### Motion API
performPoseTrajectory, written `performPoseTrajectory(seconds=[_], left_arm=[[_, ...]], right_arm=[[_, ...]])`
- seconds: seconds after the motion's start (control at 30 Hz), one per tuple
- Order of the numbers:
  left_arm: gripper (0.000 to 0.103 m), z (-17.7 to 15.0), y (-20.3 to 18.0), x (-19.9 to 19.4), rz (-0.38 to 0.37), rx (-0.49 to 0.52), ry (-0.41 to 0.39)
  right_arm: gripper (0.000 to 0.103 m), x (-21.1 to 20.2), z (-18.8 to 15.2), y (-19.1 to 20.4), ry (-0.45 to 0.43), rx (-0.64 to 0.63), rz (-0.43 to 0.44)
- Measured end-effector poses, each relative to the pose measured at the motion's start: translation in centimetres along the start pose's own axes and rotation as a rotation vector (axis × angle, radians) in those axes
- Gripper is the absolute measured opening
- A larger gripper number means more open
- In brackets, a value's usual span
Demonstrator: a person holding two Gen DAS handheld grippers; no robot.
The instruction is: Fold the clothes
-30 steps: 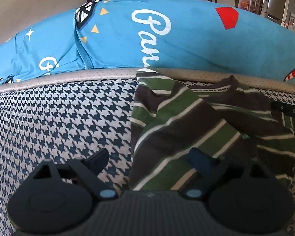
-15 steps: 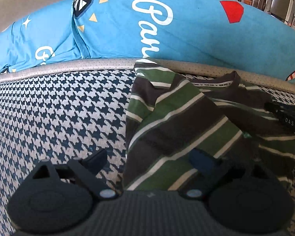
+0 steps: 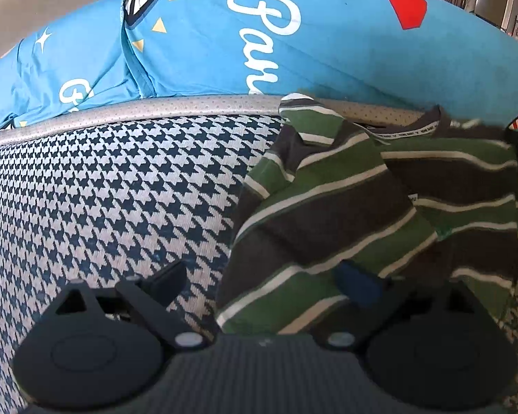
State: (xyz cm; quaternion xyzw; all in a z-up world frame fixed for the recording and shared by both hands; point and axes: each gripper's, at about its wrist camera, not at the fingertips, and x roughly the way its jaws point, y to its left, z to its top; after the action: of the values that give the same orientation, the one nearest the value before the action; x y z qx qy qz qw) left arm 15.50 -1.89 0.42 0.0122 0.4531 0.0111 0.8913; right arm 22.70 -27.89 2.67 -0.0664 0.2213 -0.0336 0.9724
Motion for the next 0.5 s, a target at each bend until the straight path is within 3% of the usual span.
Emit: performPoseTrajectory(seconds=[0.23,0.37,0.5], left_arm=[[0.098,0.8,1.0,0.1,0.028,-0.037,-0.017],[0.098,1.4,2.1,0.1,0.037,-0.096,-0.02],[0.098,1.7,2.6,0.0,0.037,-0.138,-0.026]], right_arm=[[0.006,2.3,-0.7,-2.1,0.147,0.119,-0.123],[0.007,1.1,0.2,-1.9,0.128,0.137,-0.058],[0.011,-0.5,0.5,-0.5,0.135,0.138,0.061]])
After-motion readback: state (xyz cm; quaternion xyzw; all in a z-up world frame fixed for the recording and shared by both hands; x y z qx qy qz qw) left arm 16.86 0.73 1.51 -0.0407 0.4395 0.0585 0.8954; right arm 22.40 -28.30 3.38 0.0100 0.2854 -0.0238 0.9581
